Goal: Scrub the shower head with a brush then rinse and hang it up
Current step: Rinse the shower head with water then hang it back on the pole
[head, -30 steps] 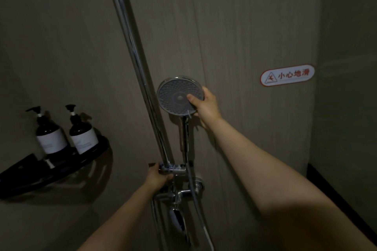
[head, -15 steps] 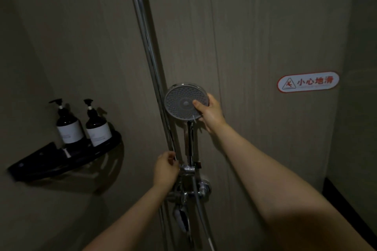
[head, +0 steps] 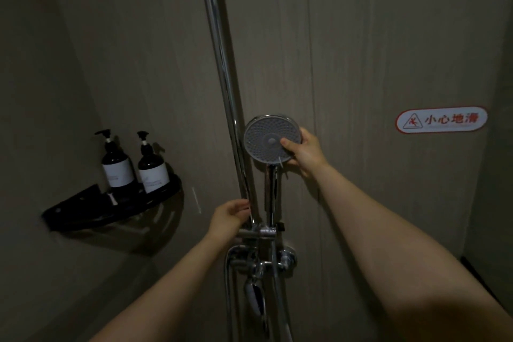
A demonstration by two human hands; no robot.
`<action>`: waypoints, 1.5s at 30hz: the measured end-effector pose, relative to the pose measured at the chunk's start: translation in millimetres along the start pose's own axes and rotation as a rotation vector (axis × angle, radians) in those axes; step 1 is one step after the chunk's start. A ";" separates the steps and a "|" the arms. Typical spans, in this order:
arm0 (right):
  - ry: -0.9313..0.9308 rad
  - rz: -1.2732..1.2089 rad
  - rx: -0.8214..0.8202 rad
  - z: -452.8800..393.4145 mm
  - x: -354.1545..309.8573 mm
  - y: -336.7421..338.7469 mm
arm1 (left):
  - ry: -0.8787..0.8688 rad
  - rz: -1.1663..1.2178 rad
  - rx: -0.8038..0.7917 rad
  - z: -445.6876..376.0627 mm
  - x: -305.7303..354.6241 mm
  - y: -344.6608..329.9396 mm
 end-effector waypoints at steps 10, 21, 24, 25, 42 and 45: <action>0.094 0.142 0.066 -4.1 -0.2 -0.1 | -0.306 -0.108 -0.095 -40.0 72.2 -7.1; -0.023 0.057 0.043 10.8 32.4 5.1 | -0.619 -0.523 0.122 -58.6 84.3 9.3; -0.037 0.155 0.037 13.1 25.4 2.5 | -0.685 -0.638 -0.015 -64.3 82.4 4.5; -0.025 0.209 0.035 14.4 21.8 2.7 | -0.684 -0.641 -0.040 -64.9 81.7 3.2; -0.093 0.744 0.299 25.3 7.9 6.5 | -0.610 -0.557 0.220 -45.5 43.0 14.8; -0.090 0.726 0.342 29.0 11.4 4.3 | -0.259 -0.454 0.302 -32.8 -17.6 24.3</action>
Point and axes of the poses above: each hand's wrist, its own z-axis away from the middle knuckle, its own y-axis out of the back of the hand, x = y × z, the point moved 2 cm from there along -z, towards the middle knuckle, and after that the axes turned 12 degrees about -y, right-handed, at the moved point
